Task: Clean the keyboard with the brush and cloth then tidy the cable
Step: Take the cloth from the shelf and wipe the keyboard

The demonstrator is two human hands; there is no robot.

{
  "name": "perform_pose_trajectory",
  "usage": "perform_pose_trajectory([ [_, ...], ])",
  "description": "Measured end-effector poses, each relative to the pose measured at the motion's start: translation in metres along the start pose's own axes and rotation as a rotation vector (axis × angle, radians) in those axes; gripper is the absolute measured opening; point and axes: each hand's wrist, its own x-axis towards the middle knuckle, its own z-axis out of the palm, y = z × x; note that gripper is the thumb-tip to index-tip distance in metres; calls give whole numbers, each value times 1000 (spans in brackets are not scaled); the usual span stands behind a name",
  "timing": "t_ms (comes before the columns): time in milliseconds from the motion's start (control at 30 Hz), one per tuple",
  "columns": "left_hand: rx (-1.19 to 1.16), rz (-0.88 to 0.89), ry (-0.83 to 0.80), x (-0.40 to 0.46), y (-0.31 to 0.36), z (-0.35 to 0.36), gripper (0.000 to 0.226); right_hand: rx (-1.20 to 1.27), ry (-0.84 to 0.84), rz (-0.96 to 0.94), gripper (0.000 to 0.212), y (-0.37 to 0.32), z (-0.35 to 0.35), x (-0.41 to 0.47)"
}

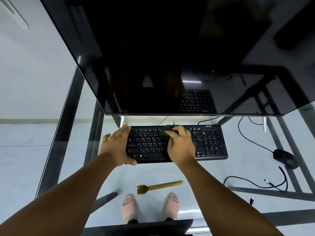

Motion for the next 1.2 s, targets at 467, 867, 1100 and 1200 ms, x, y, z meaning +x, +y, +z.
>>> perform_pose_trajectory([
  [467, -44, 4, 15, -8, -7, 3, 129, 117, 169, -26, 38, 17, 7, -26],
  [867, 36, 69, -22, -7, -19, 1, 126, 93, -33, -178, 44, -31, 24, -20],
  [1100, 43, 102, 2, -10, -25, 3, 122, 99, -217, -451, 41, -21, 16, -22],
  [1200, 20, 91, 1, -10, -25, 4, 123, 124, -154, -371, 42, -19, 17, -27],
])
